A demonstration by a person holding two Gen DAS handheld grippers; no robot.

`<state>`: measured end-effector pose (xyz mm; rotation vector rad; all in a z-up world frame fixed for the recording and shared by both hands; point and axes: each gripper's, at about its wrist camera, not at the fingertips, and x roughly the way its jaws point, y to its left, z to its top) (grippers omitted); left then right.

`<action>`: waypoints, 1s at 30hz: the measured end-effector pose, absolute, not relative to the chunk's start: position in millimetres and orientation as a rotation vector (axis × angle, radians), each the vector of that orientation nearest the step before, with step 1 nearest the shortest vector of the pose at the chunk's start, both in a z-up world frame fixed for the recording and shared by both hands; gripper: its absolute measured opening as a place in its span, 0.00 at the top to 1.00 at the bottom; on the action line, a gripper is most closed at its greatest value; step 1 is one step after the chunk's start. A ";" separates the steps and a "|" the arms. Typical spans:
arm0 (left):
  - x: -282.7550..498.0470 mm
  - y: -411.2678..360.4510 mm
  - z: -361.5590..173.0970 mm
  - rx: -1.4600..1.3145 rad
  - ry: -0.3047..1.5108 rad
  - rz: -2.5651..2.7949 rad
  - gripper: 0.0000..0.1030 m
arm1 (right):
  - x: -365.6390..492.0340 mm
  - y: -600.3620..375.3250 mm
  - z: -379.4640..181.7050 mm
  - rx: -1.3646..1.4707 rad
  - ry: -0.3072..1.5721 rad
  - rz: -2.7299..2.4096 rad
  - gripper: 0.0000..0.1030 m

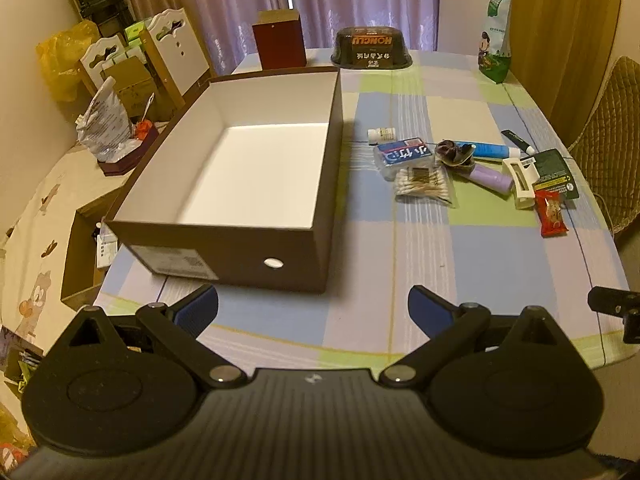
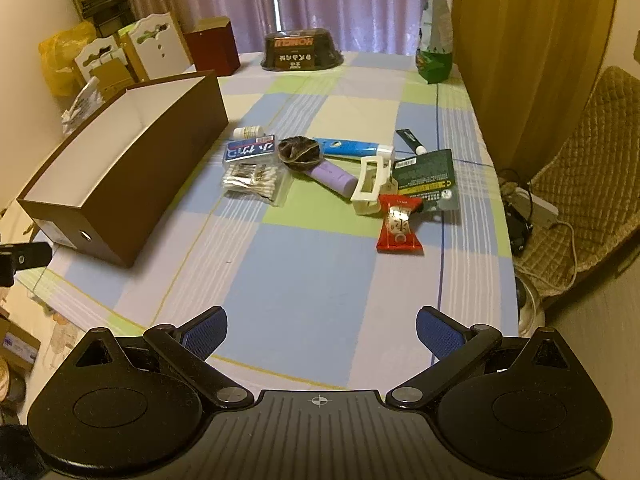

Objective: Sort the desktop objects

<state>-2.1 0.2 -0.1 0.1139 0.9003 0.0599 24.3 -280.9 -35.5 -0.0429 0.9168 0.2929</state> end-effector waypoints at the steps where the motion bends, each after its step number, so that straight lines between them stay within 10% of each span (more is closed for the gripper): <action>1: -4.5 0.4 -0.3 0.109 0.891 0.059 0.03 | 23.3 -281.4 -35.7 -0.039 0.919 0.294 0.00; 30: -22.9 22.3 6.3 0.084 0.894 0.048 0.02 | 5.4 -259.6 -31.8 -0.052 0.954 0.269 0.00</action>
